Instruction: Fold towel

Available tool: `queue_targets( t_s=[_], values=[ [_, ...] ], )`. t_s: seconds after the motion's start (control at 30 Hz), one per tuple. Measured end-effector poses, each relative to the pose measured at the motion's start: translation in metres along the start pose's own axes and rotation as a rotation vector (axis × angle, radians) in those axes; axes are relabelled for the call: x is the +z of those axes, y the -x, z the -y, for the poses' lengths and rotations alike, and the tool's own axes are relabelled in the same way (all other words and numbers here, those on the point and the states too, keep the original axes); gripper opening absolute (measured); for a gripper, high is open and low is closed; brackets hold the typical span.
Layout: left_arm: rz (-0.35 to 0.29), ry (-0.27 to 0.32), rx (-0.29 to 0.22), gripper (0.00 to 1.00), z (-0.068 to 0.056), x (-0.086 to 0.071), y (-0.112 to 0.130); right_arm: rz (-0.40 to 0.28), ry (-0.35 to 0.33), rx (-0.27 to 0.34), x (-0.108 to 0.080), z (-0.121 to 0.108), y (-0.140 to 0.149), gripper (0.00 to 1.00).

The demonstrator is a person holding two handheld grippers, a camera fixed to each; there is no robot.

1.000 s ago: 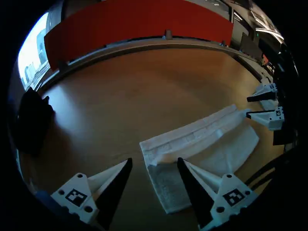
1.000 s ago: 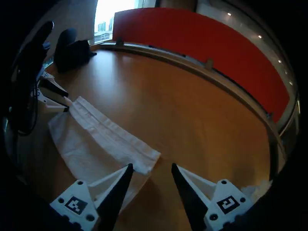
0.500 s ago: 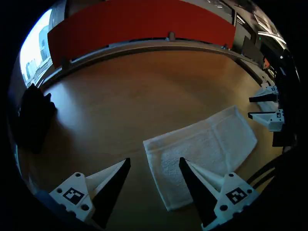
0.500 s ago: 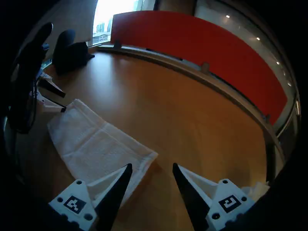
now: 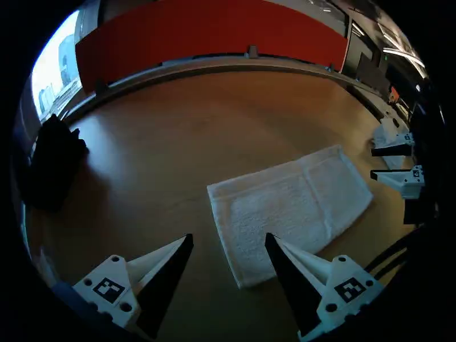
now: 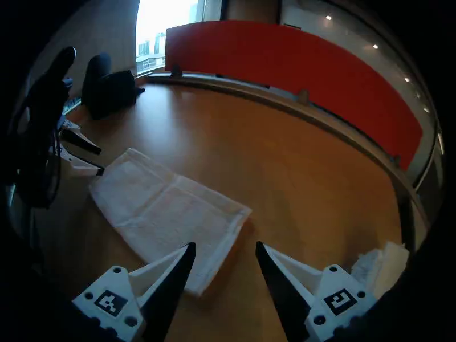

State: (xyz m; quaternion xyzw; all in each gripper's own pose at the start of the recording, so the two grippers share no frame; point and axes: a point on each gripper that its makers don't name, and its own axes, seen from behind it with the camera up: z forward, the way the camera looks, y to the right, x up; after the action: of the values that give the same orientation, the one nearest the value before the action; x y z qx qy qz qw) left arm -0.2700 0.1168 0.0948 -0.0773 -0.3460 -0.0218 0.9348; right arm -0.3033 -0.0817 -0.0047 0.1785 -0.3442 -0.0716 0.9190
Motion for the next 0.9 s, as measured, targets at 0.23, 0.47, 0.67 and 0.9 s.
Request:
queue_targets(
  t_s=[0.23,0.47,0.67,0.9],
  values=[
    [0.005,0.001,-0.015,0.94,-0.004,-0.01,0.016,0.003,-0.002,0.045,-0.015,0.012,0.015,0.81],
    [0.012,-0.005,-0.033,0.94,-0.003,-0.016,0.028,0.007,-0.007,0.064,-0.023,0.015,0.021,0.81],
    [0.0,-0.021,-0.059,0.94,0.002,-0.025,0.032,0.01,-0.029,0.044,-0.024,0.019,0.024,0.81],
    [-0.013,-0.052,-0.095,0.94,0.01,-0.044,0.042,0.02,-0.061,0.005,-0.022,0.023,0.028,0.81]
  ],
)
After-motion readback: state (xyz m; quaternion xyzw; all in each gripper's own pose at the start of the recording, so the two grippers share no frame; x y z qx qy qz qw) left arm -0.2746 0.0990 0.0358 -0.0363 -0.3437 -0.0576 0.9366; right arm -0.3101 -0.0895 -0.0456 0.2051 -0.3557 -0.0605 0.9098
